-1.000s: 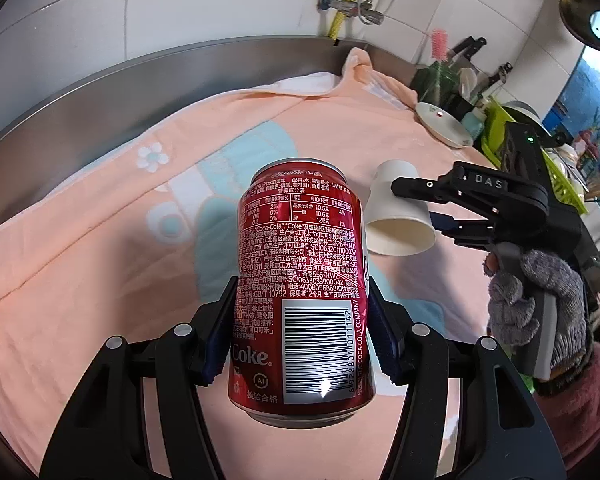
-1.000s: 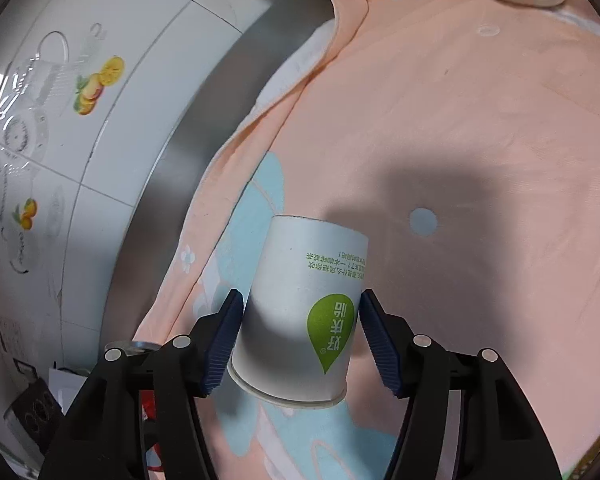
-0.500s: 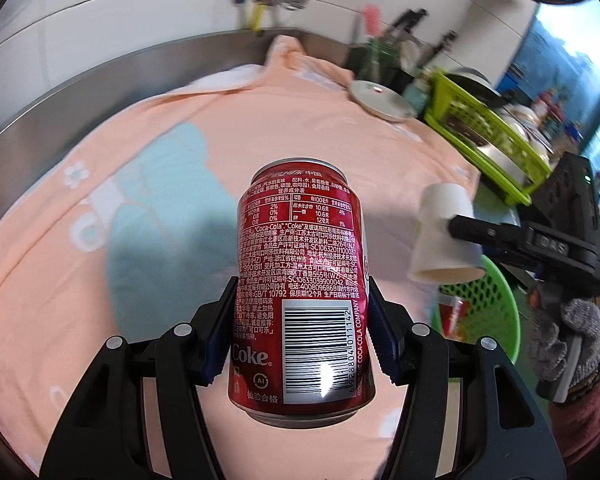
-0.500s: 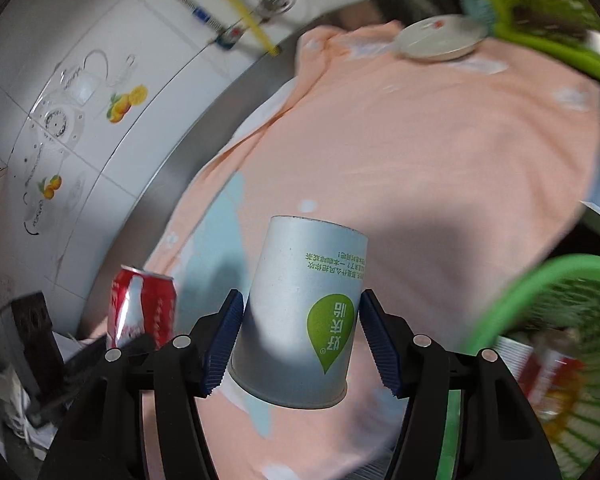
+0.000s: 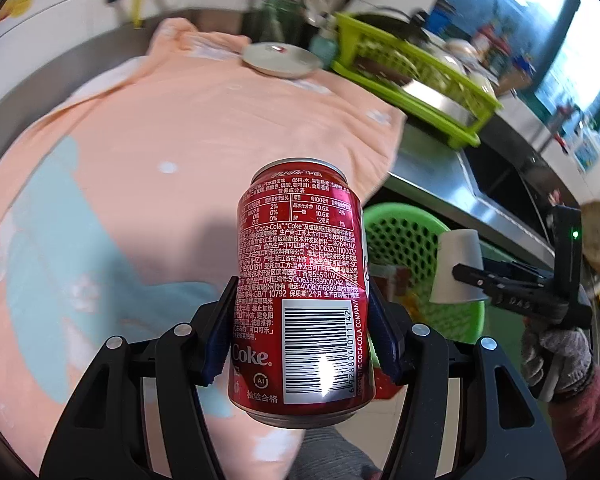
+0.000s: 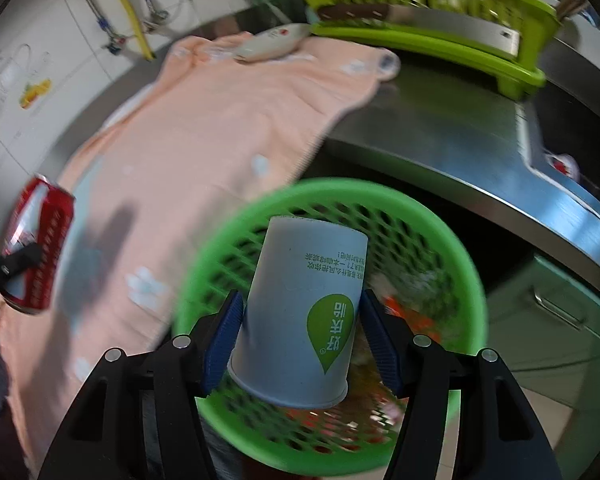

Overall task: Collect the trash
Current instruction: 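Drop the paper cup into the basket with the right gripper while the left gripper carries the can over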

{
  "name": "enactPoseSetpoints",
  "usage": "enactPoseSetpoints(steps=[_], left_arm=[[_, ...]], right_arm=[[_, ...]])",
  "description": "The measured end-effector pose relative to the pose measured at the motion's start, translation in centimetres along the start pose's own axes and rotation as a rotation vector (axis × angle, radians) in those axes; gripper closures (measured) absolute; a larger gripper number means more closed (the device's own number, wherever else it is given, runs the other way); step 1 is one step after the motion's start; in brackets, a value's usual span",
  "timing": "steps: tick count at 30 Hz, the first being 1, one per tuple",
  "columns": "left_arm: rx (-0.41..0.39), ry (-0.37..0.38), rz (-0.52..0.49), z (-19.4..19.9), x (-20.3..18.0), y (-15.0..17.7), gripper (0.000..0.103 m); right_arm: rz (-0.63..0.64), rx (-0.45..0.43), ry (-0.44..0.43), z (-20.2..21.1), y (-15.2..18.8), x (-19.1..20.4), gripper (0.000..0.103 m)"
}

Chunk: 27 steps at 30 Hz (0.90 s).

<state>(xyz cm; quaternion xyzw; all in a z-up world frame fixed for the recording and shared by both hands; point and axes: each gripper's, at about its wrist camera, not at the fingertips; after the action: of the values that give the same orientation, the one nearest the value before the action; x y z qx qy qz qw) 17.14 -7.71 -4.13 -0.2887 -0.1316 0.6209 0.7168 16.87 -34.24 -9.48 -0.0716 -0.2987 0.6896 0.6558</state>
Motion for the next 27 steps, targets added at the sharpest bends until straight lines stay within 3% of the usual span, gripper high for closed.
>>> enactPoseSetpoints(steps=[5,14,27], left_arm=[[0.043,0.026,-0.054,-2.2,-3.7,0.0,0.044],[0.114,0.05,-0.135,-5.7,-9.0,0.7,0.044],[0.191,0.071,-0.167,-9.7,-12.3,2.0,0.044]], right_arm=[[-0.014,0.02,0.053,-0.4,1.7,-2.5,0.045],[-0.08,0.026,0.028,-0.7,3.4,-4.5,0.045],[-0.095,-0.057,0.006,2.9,4.1,-5.1,0.037]])
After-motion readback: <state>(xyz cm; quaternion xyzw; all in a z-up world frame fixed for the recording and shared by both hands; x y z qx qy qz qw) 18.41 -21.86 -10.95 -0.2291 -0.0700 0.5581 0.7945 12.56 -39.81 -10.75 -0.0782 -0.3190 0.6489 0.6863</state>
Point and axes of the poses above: each gripper's, at about its wrist camera, not at the fingertips, and z roughly against the way its jaws point, x to its left, y to its underside, and after that the axes turned 6 degrees about -y, right-handed
